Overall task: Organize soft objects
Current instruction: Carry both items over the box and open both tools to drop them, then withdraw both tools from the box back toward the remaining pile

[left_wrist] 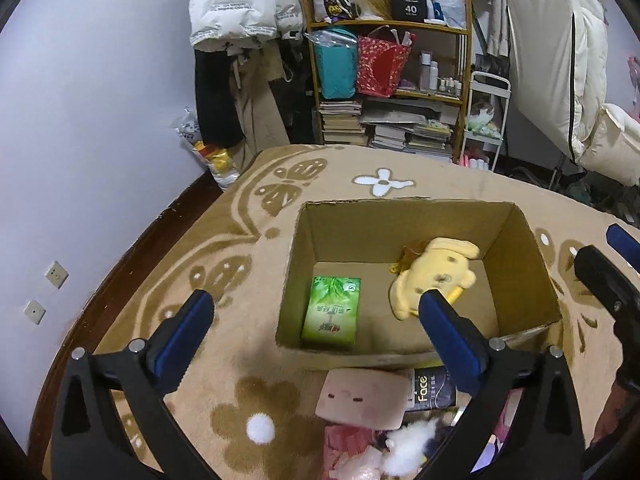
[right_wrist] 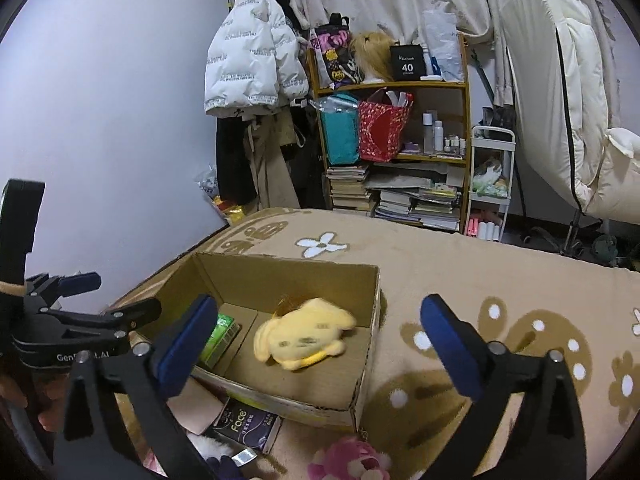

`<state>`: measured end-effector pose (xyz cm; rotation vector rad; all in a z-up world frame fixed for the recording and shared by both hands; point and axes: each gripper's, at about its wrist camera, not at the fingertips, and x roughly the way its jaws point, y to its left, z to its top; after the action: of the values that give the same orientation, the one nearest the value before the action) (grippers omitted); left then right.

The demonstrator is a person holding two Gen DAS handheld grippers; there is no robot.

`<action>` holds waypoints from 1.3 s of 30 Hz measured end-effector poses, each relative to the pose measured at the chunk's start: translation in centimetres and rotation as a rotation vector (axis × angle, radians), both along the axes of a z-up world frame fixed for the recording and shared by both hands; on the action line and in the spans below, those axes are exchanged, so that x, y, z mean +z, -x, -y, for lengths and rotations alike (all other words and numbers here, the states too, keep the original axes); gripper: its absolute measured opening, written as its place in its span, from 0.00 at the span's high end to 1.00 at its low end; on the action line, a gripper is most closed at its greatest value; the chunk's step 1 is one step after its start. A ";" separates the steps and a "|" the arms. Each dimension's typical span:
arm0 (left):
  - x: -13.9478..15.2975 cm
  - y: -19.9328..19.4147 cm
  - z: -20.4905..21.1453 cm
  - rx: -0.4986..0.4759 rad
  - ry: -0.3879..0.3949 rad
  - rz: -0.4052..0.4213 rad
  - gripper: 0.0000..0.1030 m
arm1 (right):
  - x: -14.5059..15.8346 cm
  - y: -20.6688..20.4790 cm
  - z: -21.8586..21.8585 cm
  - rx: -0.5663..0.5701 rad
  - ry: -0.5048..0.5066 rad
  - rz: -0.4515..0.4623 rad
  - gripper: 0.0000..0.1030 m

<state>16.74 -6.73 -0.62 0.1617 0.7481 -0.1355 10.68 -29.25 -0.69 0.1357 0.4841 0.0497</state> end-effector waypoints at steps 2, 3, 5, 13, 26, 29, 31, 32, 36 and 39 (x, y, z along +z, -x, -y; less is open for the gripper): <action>0.5 0.6 -0.2 0.010 -0.003 0.005 0.01 | 0.4 0.4 0.1 -0.001 -0.009 0.002 0.00; 0.8 0.9 -0.4 0.016 -0.003 0.007 0.01 | 0.5 0.6 0.2 0.000 -0.016 0.002 0.00; 1.2 1.7 -0.8 0.023 0.001 0.009 0.01 | 0.9 1.1 0.3 -0.001 -0.028 0.000 0.00; 2.0 4.3 -2.0 0.038 -0.028 -0.004 0.00 | 1.7 2.9 0.0 0.027 -0.067 -0.024 0.00; -1.0 7.9 -5.0 0.036 0.026 -0.110 0.00 | 0.4 5.9 -2.1 0.064 -0.065 -0.083 0.00; -2.1 8.3 -5.6 0.046 0.038 -0.141 0.00 | -0.6 6.3 -2.5 0.072 -0.073 -0.110 0.00; -2.7 8.4 -5.8 0.057 0.043 -0.157 0.00 | -1.2 6.4 -2.7 0.073 -0.084 -0.125 0.00; -3.0 8.6 -5.9 0.064 0.044 -0.158 0.00 | -1.5 6.5 -2.7 0.072 -0.088 -0.133 0.00; -4.2 9.1 -6.3 0.094 0.046 -0.166 0.00 | -2.6 6.5 -3.0 0.074 -0.089 -0.156 0.00; -5.3 9.0 -6.3 0.094 0.043 -0.201 0.00 | -3.5 6.4 -3.1 0.082 -0.094 -0.171 0.00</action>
<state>7.79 -0.47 -5.93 0.0723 0.9506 -0.0782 4.26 -26.13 -4.19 0.2132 0.6582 0.1421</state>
